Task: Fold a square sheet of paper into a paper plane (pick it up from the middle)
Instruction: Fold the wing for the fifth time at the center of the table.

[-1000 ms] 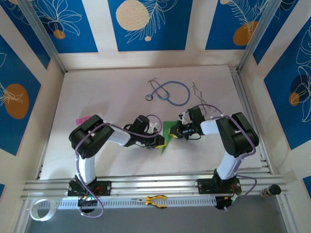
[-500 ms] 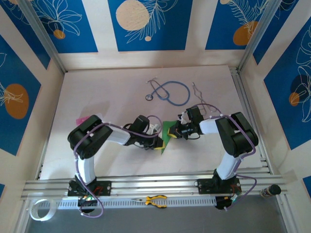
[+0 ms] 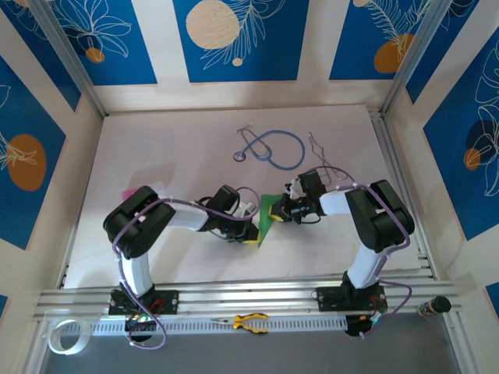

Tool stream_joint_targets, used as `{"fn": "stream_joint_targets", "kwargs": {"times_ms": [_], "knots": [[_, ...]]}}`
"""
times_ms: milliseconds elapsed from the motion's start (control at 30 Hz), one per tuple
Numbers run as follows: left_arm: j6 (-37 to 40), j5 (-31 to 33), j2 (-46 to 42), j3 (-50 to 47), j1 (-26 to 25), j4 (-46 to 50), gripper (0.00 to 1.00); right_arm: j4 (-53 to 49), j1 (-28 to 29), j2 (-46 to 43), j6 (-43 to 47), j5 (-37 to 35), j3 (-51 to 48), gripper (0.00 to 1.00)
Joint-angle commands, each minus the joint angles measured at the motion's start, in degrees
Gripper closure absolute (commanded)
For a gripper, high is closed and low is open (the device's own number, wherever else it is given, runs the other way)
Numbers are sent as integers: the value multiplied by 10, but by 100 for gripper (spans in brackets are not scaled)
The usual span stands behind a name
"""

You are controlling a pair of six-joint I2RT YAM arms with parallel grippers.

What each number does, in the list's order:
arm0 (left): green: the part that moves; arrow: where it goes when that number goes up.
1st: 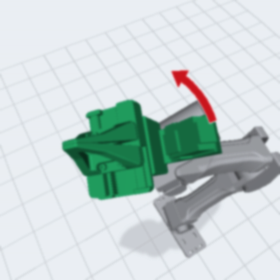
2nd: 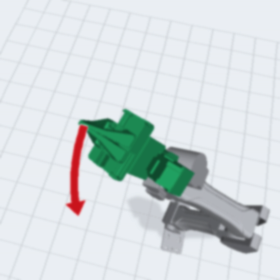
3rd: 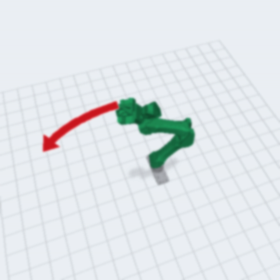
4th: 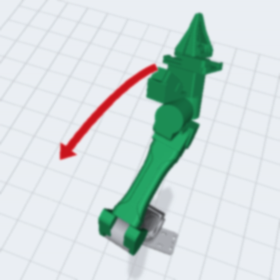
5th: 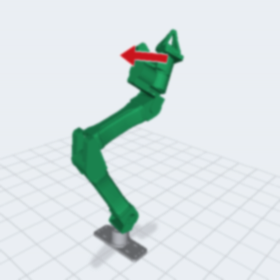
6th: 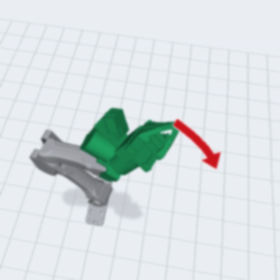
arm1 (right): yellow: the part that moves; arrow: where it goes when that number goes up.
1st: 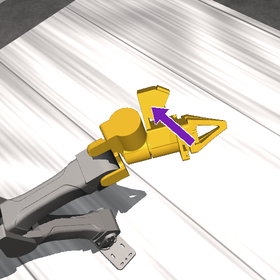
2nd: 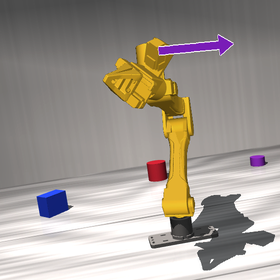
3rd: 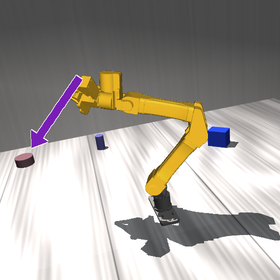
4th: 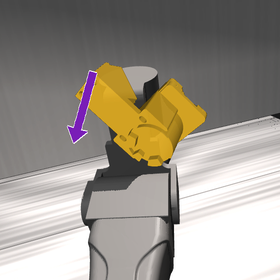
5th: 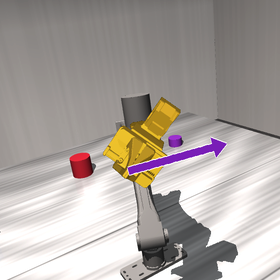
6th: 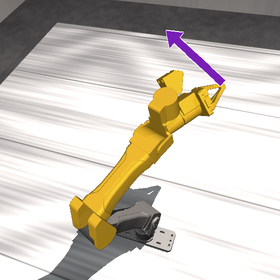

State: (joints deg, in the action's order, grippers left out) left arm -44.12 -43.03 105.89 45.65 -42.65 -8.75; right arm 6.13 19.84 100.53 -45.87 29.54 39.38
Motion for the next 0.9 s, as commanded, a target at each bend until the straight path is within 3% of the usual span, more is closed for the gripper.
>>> {"fn": "stream_joint_targets", "kwargs": {"times_ms": [0, 433, 567, 633, 867], "knots": [[23, -1, -3, 1, -1, 72, 94, -34, 8, 21, 7, -25, -1, 93], [4, 8, -71, -7, -1, 46, 100, -42, 9, 23, 3, -31, 3, 93], [13, 20, -79, 15, -2, 79, 100, -44, 9, 16, 1, -34, 3, 93], [16, 41, -84, 23, -2, 92, 91, -47, 9, 15, 1, -36, 4, 93], [24, 91, -99, 43, -2, 140, 84, -56, 10, 17, 3, -37, 12, 93]]}}
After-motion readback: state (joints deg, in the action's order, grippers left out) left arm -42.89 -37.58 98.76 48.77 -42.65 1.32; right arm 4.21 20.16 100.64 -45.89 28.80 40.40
